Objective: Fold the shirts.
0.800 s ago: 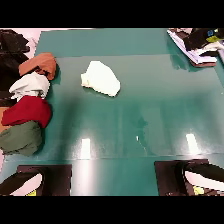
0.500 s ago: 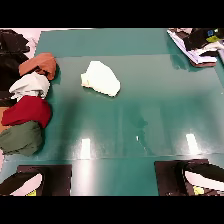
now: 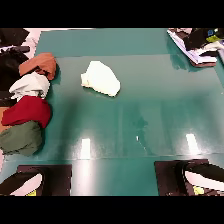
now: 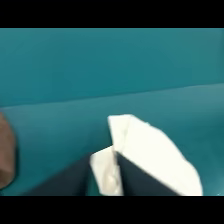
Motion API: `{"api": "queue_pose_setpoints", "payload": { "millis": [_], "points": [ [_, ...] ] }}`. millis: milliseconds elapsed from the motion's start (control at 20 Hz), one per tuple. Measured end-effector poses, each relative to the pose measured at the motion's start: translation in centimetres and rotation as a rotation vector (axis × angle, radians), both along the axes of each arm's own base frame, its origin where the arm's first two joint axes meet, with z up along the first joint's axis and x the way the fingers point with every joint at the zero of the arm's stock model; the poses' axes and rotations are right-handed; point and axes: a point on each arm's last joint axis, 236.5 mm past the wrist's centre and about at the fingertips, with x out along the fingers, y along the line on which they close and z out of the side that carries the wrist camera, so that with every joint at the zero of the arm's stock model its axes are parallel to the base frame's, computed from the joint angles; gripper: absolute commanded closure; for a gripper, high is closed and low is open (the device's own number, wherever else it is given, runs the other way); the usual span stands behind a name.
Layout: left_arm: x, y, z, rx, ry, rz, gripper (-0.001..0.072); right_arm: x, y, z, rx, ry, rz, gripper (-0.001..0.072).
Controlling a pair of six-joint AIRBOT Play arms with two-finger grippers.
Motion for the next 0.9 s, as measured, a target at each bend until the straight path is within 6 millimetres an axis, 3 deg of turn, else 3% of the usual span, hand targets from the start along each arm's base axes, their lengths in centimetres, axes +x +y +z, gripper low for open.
{"api": "queue_pose_setpoints", "payload": {
  "millis": [100, 200, 300, 450, 650, 800, 900],
  "points": [
    [0.6, -1.9, -0.7, -0.025, 0.007, -0.06, 0.0028, 0.1, 0.0, 0.1, 0.001, -0.006, 0.001, 0.0696],
    [1.6, -4.5, -3.2, -0.02, 0.057, -0.135, 0.0028, 0.3, 0.1, 0.3, 0.003, -0.016, 0.003, 0.0696],
    [3.3, -7.2, -7.6, 0.003, 0.139, -0.2, 0.0027, 0.3, 0.3, 0.3, 0.008, -0.019, 0.008, 0.0696],
    [6.1, -9.1, -14.9, 0.012, 0.272, -0.229, 0.0026, 0.3, 0.5, 0.3, 0.017, -0.02, 0.014, 0.0696],
    [7.8, -12.1, -24.2, -0.032, 0.441, -0.284, 0.0026, 0.3, 0.7, 0.4, 0.023, -0.02, 0.019, 0.0696],
    [8.7, -12.7, -29.0, -0.043, 0.507, -0.284, 0.0027, 0.3, 1.0, 0.3, 0.033, -0.019, 0.026, 0.0696],
    [8.8, -13.4, -30.8, -0.053, 0.532, -0.29, 0.0029, 0.2, 1.3, 0.3, 0.043, -0.017, 0.035, 0.0696]
  ]
}}
